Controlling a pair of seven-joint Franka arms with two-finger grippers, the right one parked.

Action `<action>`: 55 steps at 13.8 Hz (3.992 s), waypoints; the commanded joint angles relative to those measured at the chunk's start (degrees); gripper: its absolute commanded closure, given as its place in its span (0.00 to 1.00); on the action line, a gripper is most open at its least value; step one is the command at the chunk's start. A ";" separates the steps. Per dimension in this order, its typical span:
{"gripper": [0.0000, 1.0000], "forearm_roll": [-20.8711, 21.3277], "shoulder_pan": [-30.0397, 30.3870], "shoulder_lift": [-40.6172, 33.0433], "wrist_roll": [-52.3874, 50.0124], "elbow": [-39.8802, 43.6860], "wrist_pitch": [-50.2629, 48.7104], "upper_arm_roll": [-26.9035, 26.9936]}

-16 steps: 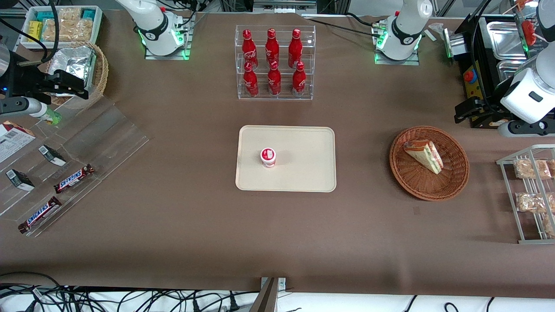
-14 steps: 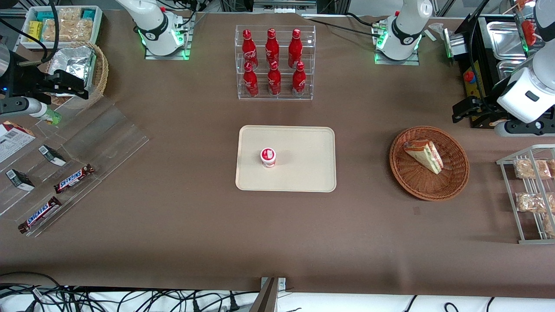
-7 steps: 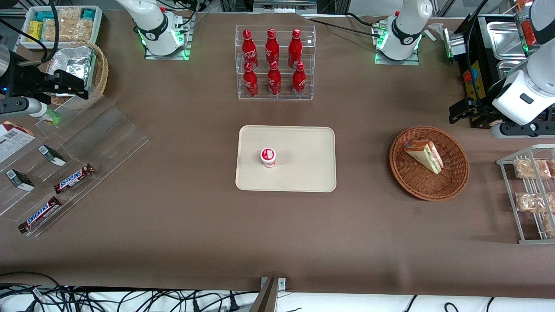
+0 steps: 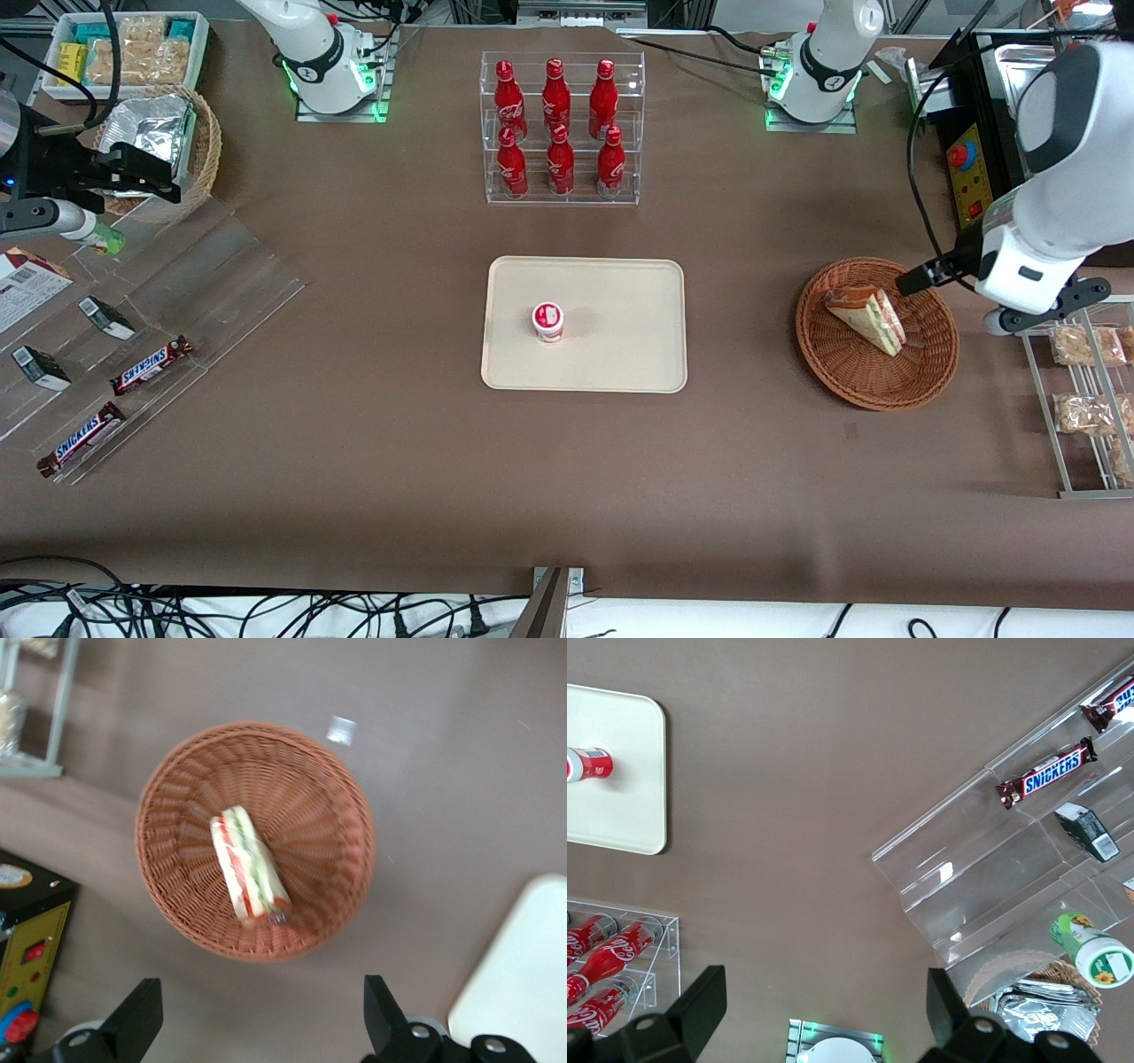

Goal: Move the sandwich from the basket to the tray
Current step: 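Lower the open left gripper around the wrapped sandwich, then close the left gripper on the sandwich and lift it from the basket, then carry the sandwich with the left gripper over the cream tray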

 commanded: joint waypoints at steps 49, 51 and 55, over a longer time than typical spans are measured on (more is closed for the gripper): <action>1.00 1.35 4.44 4.00 0.18 7.03 0.62 -17.40; 1.00 1.52 4.44 6.54 0.27 8.17 1.23 -22.25; 1.00 1.87 3.13 12.96 0.01 11.69 2.99 -28.76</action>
